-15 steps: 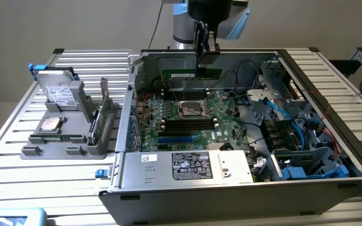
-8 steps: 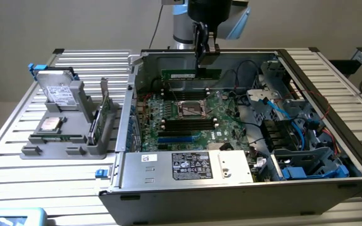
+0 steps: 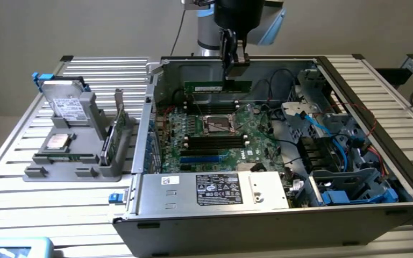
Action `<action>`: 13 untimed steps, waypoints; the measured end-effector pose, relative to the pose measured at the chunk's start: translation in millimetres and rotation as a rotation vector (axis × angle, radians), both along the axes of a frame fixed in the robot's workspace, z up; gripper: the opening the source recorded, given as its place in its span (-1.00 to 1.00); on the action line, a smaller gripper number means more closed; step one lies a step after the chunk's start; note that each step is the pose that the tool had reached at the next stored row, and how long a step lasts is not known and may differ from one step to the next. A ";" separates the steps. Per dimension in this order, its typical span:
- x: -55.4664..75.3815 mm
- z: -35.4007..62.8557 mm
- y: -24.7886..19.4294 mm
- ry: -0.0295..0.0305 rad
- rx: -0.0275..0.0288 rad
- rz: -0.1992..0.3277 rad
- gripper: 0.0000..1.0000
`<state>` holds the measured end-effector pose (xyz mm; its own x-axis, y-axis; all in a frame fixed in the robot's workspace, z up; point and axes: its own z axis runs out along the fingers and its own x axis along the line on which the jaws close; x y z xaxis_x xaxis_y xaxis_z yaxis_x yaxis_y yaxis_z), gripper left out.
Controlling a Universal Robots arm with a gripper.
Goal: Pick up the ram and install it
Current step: 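Insert the ram into the slot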
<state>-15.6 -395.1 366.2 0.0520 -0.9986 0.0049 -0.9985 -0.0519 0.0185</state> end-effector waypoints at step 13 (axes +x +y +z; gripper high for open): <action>2.3 -10.5 -0.9 -0.0001 0.0153 -0.007 -0.73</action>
<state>-13.3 -396.0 355.7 0.0454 -0.9989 -0.0104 -0.9988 -0.0456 0.0177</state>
